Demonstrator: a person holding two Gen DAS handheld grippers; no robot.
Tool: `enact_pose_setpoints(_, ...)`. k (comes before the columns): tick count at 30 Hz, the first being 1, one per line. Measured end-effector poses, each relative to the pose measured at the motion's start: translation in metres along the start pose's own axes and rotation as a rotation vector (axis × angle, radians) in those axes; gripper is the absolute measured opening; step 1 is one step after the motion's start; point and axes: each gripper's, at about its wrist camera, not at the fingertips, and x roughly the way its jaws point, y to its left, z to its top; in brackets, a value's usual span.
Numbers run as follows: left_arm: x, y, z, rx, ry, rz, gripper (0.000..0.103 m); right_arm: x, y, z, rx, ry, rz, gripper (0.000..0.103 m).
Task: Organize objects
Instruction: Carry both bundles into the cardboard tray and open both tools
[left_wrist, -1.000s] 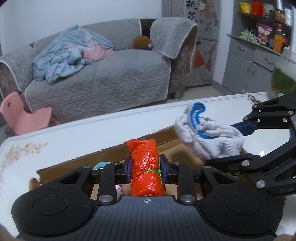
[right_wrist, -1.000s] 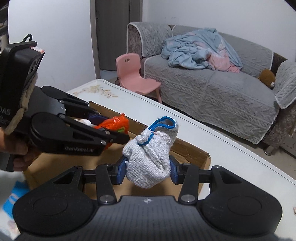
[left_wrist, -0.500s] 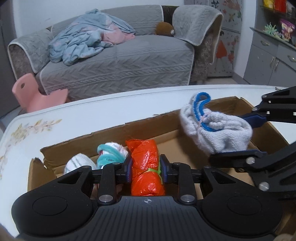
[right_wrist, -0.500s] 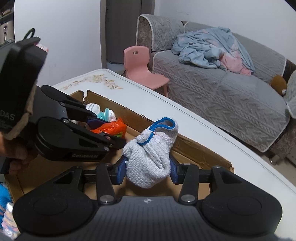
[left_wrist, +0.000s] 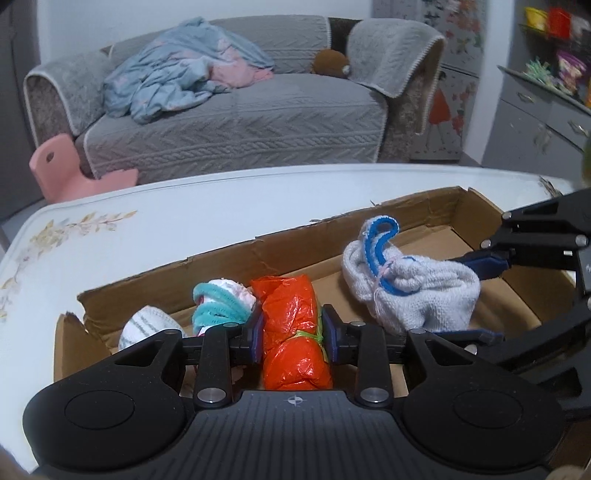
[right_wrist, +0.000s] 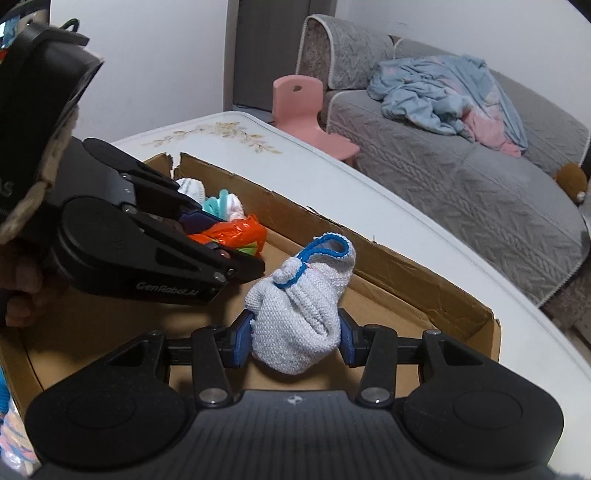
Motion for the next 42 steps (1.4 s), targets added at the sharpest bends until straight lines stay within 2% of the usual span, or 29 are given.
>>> enact_pose_setpoints(4,-0.012,-0.021,-0.012,0.065,-0.005,-0.027,0.041,-0.025,0.008,-0.019,0.030,-0.009,0.022,0.042)
enact_pose_setpoints(7,-0.015,-0.038,-0.014,0.143,-0.012,-0.007,0.041,-0.028,0.012,-0.019,0.022,0.005,0.036,0.042)
enact_pose_setpoints(11,-0.014,-0.040,-0.010,0.125,-0.002,0.023,0.042,-0.016,0.004,-0.003,0.007,0.015,0.021,0.044)
enact_pose_setpoints(13,-0.011,-0.038,-0.008,0.127,0.002,0.049,0.050,-0.008,0.004,0.004,-0.031,0.035,0.017,0.044)
enact_pose_setpoints(16,-0.007,-0.028,-0.006,0.080,0.027,0.029,0.057,0.001,0.004,0.011,-0.073,0.067,0.018,0.047)
enact_pose_setpoints(18,-0.007,-0.022,-0.005,0.052,0.026,0.047,0.070,0.001,0.004,0.010,-0.086,0.072,0.017,0.049)
enact_pose_setpoints(20,-0.008,-0.018,-0.004,0.032,0.022,0.051,0.074,0.001,0.001,0.011,-0.073,0.070,0.020,0.053)
enact_pose_setpoints(23,-0.012,-0.014,-0.002,0.000,0.037,0.042,0.075,-0.003,-0.003,0.009,-0.047,0.059,0.019,0.058)
enact_pose_setpoints(30,-0.027,-0.015,0.004,-0.028,0.042,0.077,0.081,-0.011,-0.010,0.013,-0.003,0.046,0.016,0.069)
enact_pose_setpoints(32,-0.030,-0.014,0.006,-0.062,0.055,0.101,0.082,-0.011,-0.013,0.016,0.043,0.055,0.021,0.069)
enact_pose_setpoints(33,-0.032,-0.014,0.006,-0.083,0.065,0.120,0.087,-0.011,-0.014,0.018,0.060,0.061,0.018,0.069)
enact_pose_setpoints(35,-0.036,-0.011,0.007,-0.141,0.072,0.161,0.090,-0.012,-0.014,0.020,0.099,0.071,0.002,0.069)
enact_pose_setpoints(39,-0.050,-0.002,0.007,-0.261,0.060,0.130,0.090,-0.018,-0.011,0.020,0.169,0.069,-0.004,0.069)
enact_pose_setpoints(42,-0.061,-0.003,0.006,-0.266,0.053,0.138,0.090,-0.023,-0.002,0.023,0.160,0.072,-0.013,0.069)
